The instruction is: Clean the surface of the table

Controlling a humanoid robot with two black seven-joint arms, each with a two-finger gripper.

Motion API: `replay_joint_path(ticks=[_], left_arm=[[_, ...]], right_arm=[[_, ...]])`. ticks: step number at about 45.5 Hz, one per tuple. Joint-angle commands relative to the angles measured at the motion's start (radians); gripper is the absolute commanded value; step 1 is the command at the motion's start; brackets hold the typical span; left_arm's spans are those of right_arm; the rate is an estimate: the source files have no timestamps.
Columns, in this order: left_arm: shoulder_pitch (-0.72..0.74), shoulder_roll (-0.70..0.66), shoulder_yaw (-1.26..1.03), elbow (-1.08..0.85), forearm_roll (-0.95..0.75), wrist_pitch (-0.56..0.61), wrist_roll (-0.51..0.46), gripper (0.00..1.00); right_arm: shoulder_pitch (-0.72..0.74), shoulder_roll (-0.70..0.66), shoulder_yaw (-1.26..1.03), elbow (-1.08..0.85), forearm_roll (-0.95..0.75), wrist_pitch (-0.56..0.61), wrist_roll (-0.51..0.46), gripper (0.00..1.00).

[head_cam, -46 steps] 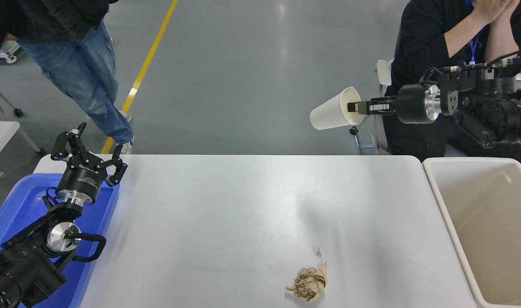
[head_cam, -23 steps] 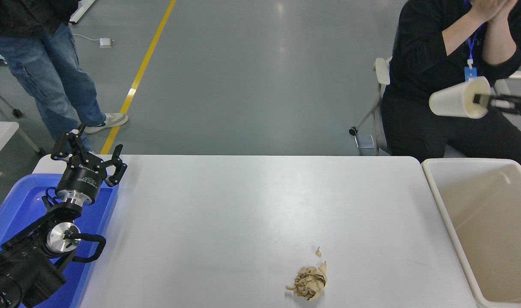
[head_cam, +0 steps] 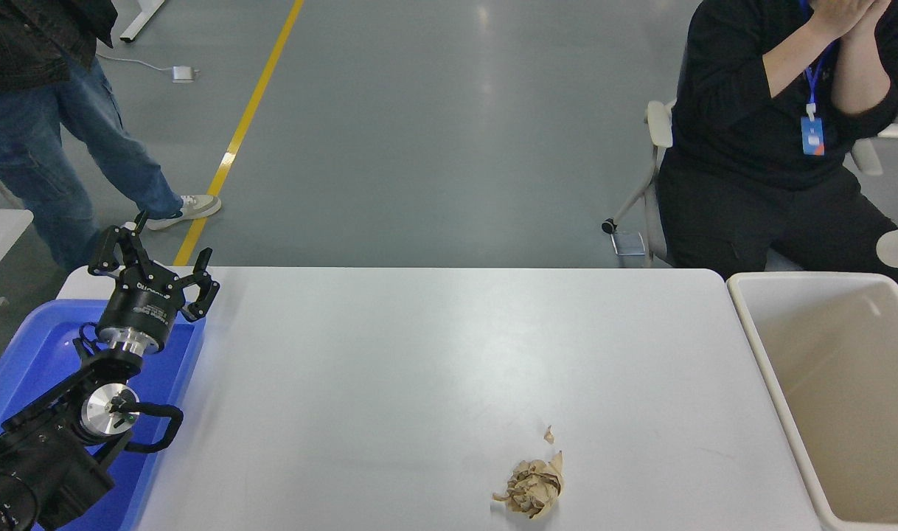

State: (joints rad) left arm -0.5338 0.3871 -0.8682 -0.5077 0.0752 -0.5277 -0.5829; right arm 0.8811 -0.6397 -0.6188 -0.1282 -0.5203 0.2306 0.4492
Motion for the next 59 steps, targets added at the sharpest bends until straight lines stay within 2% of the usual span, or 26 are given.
replay_joint_path(ticks=[1,17,33,48,59], left_arm=[[0.0,-0.001,0.0,0.0,0.0,0.0,0.0,1.0],[0.0,-0.001,0.0,0.0,0.0,0.0,0.0,1.0],[0.0,0.001,0.0,0.0,0.0,0.0,0.0,1.0],[0.0,0.001,0.0,0.0,0.0,0.0,0.0,1.0],[0.0,0.001,0.0,0.0,0.0,0.0,0.0,1.0]], right_arm=[[-0.074,0.025,0.057,-0.005,0.025,-0.002,-0.187,0.0],[-0.214,0.19,0.091,-0.007,0.025,-0.059,-0.282,0.0],[-0.234,0.305,0.091,-0.007,0.025,-0.099,-0.316,0.0],[-0.232,0.353,0.097,-0.007,0.026,-0.126,-0.369,0.0],[-0.232,0.359,0.105,-0.007,0.026,-0.131,-0.373,0.0]])
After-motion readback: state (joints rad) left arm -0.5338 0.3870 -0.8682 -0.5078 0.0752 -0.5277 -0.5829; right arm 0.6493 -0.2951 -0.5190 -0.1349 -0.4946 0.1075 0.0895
